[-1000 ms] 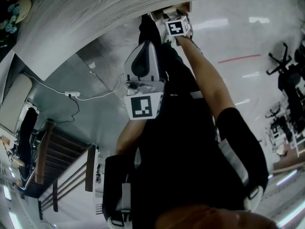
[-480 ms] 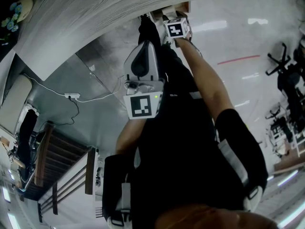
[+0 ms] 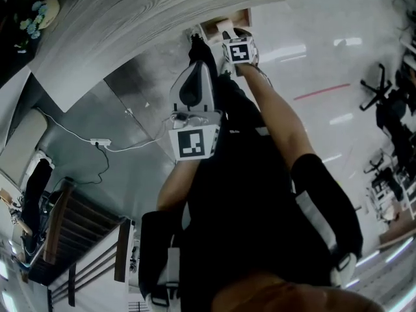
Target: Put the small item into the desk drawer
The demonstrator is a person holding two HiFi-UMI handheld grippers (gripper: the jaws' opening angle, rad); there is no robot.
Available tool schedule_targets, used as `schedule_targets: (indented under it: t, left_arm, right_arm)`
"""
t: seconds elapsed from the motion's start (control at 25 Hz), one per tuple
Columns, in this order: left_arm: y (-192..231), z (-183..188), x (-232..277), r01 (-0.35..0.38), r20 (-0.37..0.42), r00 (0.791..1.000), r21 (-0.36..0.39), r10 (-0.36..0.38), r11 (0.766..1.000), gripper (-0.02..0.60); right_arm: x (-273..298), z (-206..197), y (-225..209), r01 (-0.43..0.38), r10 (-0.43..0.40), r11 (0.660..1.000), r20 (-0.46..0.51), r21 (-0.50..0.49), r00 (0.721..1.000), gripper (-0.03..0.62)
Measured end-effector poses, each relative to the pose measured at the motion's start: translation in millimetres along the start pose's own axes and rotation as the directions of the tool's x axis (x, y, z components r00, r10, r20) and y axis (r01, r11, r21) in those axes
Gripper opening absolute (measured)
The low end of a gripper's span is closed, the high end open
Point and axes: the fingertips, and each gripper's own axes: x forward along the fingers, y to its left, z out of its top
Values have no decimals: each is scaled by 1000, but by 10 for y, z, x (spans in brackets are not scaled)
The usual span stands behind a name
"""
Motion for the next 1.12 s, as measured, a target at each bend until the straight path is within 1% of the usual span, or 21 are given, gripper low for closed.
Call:
schedule_targets:
  t: [0.2,0.4,0.48,0.6,0.8,0.92,1.04,1.12]
  left_arm:
    - [-82,119,-125,0,39,999,16,-1,1000,-8]
    - [-214,238,-358,6,74,997,32,-9,999,-8]
    - [-285,272,-450,11,83,996,37,-14,999,-8]
    - [-408,331,-585,22,103,994,47,-27,999,-8]
    - [-652,437,-839,44,142,988,68,-53,997,-8]
    - [-811,489,-1018,51,162,985,83,-64,995,-8]
    - [-934,474,-1215,56,163,984,125,-76,991,-8]
    - [-997,493,-1336,53,174,982,135,-77,989,-8]
  right_arm:
    - [-241,128,-6,7,-8,1000,53,15,999,51]
    - [-649,188,73,-6,3,1000,112,22,994,20]
    - [-854,224,85,-2,-1,1000,149,15,989,11]
    - [-1192,261,134,-21,16,1000,208,18,978,3]
    - [-1832,311,129,-26,18,999,327,21,945,2]
    - [-2229,316,149,-36,27,999,403,15,915,2]
    - [-2624,276,198,-50,43,999,465,4,884,0]
    - [-2843,253,236,-58,57,998,507,-13,860,0]
